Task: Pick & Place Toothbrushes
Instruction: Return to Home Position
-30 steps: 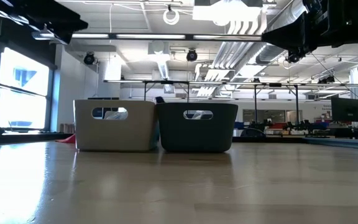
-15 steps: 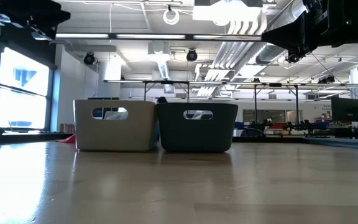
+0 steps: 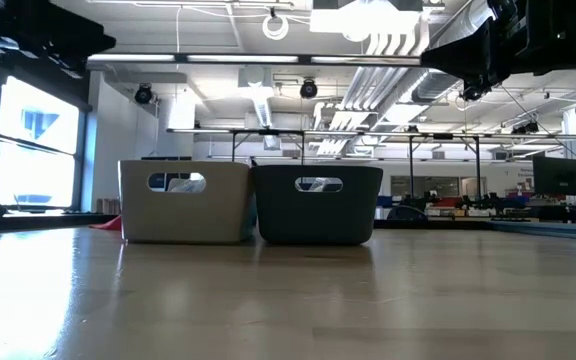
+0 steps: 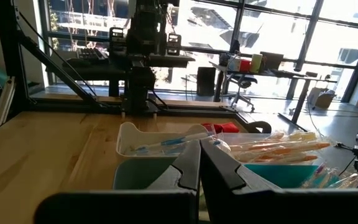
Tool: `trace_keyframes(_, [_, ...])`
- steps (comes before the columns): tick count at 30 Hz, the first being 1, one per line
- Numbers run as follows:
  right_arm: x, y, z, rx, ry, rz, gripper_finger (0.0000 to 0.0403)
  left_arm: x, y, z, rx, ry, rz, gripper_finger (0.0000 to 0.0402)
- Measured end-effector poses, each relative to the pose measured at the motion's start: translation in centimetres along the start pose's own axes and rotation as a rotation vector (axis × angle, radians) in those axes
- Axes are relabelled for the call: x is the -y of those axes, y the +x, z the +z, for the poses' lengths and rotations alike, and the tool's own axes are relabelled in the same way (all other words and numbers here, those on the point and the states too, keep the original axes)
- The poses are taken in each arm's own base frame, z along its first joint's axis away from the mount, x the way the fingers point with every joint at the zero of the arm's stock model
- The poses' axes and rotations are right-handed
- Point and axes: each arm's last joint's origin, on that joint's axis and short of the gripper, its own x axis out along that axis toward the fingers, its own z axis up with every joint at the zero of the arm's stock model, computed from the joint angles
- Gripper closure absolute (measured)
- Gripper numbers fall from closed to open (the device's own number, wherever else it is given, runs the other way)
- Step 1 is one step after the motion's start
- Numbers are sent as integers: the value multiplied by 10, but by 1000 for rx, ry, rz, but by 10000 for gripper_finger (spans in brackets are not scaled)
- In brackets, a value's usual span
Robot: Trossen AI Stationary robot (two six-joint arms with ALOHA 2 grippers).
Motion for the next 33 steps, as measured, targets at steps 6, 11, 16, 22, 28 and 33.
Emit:
trace_keyframes(6, [0, 0, 1, 13, 3, -2, 400, 0, 8, -15, -23, -6, 2, 265])
trace_keyframes(11, [0, 0, 1, 13, 3, -2, 401, 0, 18, -36, -38, 19, -10, 265])
trace_keyframes(16, [0, 0, 1, 12, 2, -2, 401, 1, 26, -59, -93, 17, -15, 265])
trace_keyframes(22, [0, 0, 1, 12, 2, -2, 401, 1, 28, -69, -115, 18, -35, 265])
trace_keyframes(28, [0, 0, 1, 12, 2, -2, 401, 1, 29, -70, -117, 21, -34, 265])
trace_keyframes(33, [0, 0, 1, 12, 2, -2, 401, 1, 29, -70, -101, 22, -34, 265])
